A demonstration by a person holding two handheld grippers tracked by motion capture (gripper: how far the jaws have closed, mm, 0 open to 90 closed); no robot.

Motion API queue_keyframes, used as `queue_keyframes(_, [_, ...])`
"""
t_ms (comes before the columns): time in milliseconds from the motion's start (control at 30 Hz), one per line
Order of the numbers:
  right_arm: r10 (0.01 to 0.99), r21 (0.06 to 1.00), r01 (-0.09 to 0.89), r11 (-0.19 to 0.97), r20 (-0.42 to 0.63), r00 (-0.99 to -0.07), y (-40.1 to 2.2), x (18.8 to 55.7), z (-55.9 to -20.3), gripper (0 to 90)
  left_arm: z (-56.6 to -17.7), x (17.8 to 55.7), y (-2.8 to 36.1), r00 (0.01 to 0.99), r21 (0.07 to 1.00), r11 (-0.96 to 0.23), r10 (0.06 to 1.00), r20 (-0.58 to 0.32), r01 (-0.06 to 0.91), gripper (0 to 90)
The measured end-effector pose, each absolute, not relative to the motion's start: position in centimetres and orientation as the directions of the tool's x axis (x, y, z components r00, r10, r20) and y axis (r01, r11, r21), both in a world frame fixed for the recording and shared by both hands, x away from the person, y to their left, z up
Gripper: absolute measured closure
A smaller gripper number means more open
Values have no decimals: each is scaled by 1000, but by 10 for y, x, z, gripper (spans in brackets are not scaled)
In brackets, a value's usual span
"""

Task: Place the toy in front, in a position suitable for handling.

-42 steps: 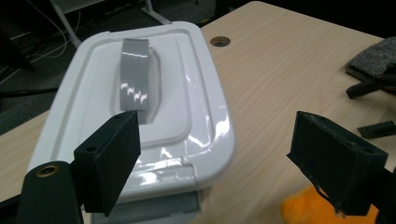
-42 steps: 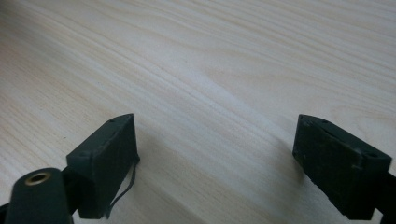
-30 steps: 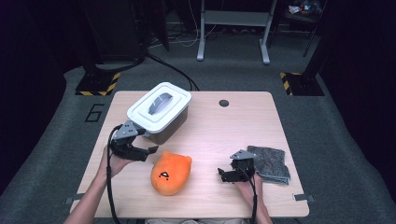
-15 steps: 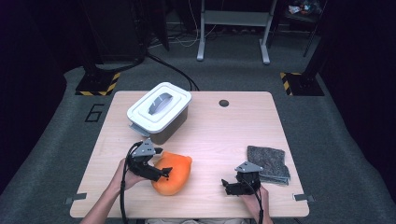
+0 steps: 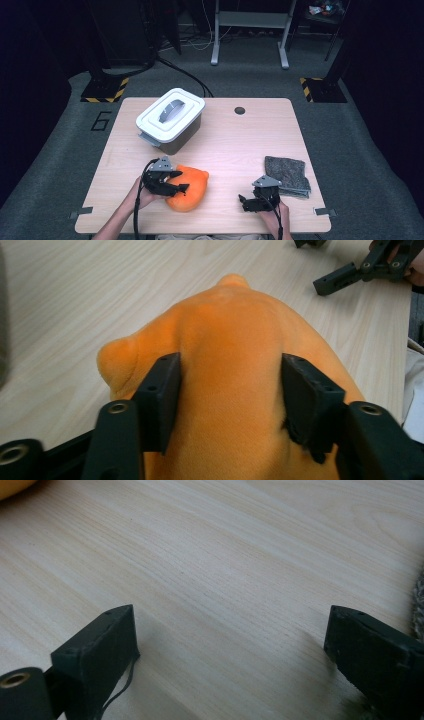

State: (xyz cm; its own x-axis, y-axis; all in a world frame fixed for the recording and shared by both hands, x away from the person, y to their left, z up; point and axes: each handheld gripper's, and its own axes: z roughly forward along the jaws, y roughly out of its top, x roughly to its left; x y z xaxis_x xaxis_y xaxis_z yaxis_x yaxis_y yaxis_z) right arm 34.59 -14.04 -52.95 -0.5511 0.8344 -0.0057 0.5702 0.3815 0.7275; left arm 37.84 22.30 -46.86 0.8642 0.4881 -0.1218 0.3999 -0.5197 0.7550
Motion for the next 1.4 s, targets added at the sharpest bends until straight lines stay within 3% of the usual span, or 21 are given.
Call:
queue_keyframes(233, [830,726,567,390,-10,-557,-142,346,-529,63,-469,373,218,864,755,-537,497,-77,377,670])
queue_keyframes(400, [835,729,569,380,-6,-550,-141,346,-530,68,-465,369,217,860,777,-516,506,-64,361,736])
queue_keyframes(933, [845,731,578,362,4,-534,-141,346,-530,67,-446,380,200,783,846,-370,616,-87,385,741])
queue_keyframes(1400, [846,732,576,365,-2,-534,-141,346,-530,67,-437,391,148,732,876,-278,671,-117,394,735])
